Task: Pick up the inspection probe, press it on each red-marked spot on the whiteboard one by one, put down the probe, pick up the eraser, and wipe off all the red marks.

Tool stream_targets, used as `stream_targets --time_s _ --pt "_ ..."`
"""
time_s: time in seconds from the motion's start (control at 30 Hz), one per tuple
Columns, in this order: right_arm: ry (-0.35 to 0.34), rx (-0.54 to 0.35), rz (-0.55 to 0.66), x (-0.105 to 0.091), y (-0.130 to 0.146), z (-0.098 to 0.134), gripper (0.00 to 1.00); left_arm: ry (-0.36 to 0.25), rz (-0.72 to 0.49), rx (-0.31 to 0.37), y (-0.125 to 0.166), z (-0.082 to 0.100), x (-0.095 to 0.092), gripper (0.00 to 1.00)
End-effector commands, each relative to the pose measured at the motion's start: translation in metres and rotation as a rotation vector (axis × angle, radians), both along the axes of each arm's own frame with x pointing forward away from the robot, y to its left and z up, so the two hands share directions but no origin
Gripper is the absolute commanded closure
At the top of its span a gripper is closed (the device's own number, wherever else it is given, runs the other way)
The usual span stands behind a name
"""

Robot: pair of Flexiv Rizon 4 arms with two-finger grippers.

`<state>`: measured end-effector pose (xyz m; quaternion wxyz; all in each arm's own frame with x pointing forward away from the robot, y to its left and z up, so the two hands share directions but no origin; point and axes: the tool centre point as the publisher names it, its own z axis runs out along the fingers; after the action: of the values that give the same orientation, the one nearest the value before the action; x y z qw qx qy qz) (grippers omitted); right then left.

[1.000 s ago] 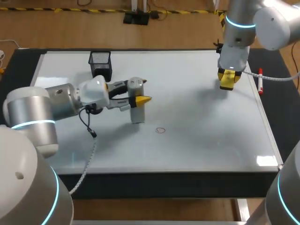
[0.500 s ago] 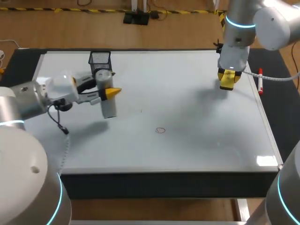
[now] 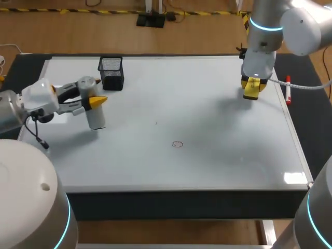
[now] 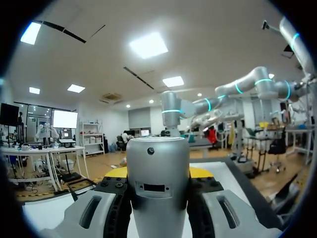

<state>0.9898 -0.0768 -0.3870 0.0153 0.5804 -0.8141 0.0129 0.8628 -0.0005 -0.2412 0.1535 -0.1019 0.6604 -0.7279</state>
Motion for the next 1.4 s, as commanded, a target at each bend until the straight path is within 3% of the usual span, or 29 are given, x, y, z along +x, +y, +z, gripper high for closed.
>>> stream_targets --time_s 0.03,0.17,0.67,1.1,1.4 --pt "0.001 -0.004 0.002 0.001 0.0 0.001 1.0 -0.005 -0.007 0.0 0.014 0.0 -0.005 1.0" --pt "0.001 -0.004 0.002 0.001 0.0 0.001 1.0 -0.032 0.022 0.01 0.024 0.005 -0.011 1.0" --pt "0.001 -0.004 0.002 0.001 0.0 0.001 1.0 -0.032 0.022 0.01 0.024 0.005 -0.011 1.0" --pt "-0.028 -0.062 0.054 -0.052 0.059 0.015 1.0 -0.032 0.022 0.01 0.024 0.005 -0.011 1.0" --pt "-0.048 -0.031 0.061 -0.096 0.109 0.017 1.0 -0.032 0.022 0.01 0.024 0.005 -0.011 1.0"
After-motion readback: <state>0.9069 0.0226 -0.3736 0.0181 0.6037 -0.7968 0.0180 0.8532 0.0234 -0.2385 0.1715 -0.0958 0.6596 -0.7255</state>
